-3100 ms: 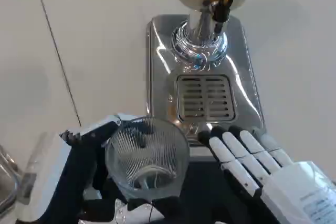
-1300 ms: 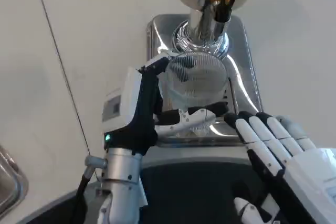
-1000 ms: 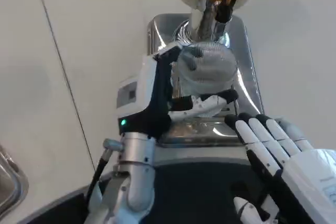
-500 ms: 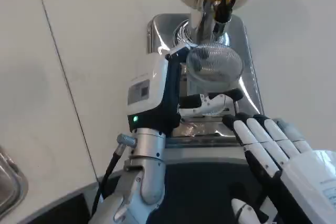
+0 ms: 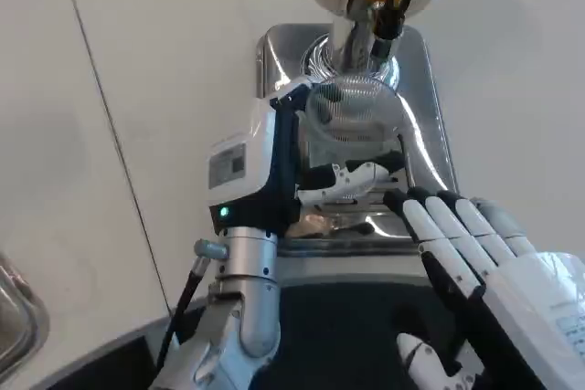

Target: Grasp the cup under the faucet to collect the drink, then remove the cup.

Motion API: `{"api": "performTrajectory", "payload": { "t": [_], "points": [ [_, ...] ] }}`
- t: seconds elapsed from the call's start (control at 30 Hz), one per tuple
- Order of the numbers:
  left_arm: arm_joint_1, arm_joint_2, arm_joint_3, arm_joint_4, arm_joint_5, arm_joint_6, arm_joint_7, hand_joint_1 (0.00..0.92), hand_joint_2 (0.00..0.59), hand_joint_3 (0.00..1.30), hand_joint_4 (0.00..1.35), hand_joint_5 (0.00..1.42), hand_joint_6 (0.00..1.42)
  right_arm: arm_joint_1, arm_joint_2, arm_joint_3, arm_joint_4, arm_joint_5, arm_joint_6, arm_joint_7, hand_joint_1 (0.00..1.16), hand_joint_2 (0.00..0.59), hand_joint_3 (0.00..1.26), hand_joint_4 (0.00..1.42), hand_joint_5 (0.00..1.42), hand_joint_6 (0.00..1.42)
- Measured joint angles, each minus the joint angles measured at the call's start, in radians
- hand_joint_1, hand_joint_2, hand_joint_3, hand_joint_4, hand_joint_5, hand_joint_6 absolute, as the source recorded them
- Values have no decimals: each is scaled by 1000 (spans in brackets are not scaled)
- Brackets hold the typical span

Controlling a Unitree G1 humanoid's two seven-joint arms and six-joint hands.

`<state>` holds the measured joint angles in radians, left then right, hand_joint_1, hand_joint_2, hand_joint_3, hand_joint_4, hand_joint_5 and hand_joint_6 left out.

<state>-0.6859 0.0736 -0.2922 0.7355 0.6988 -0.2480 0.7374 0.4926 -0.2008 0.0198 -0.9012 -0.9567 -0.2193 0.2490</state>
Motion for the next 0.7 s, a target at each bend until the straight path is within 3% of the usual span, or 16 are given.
{"api": "performTrajectory", "payload": {
  "t": [0.03,0.1,0.37,0.5,0.6,0.67,0.7],
  "points": [
    [0,4,-1,0,-1,-2,0,442,26,373,458,853,1130,0,0,0,0,0,1,0,16,586,0,0,0,0],
    [-1,12,-3,0,-18,-8,-15,392,33,306,378,802,1057,0,0,1,2,0,3,0,16,586,0,0,0,0],
    [-1,24,-9,-3,-28,-11,-45,347,25,249,299,742,989,3,5,19,4,-3,7,0,17,586,0,0,0,0],
    [0,35,-12,-20,-33,-12,-52,287,21,198,206,610,791,8,5,21,4,-4,8,0,17,586,0,0,0,0],
    [6,70,-6,-83,-41,-33,-78,241,24,91,77,422,484,6,10,21,4,-3,13,-1,17,586,0,0,0,0],
    [12,99,-1,-117,-49,-46,-103,222,23,57,32,364,402,6,16,22,4,-3,19,-1,17,586,0,0,0,0],
    [30,145,6,-161,-59,-65,-137,217,23,48,14,350,393,7,30,26,4,-3,23,-4,17,586,0,0,0,0]
  ]
}}
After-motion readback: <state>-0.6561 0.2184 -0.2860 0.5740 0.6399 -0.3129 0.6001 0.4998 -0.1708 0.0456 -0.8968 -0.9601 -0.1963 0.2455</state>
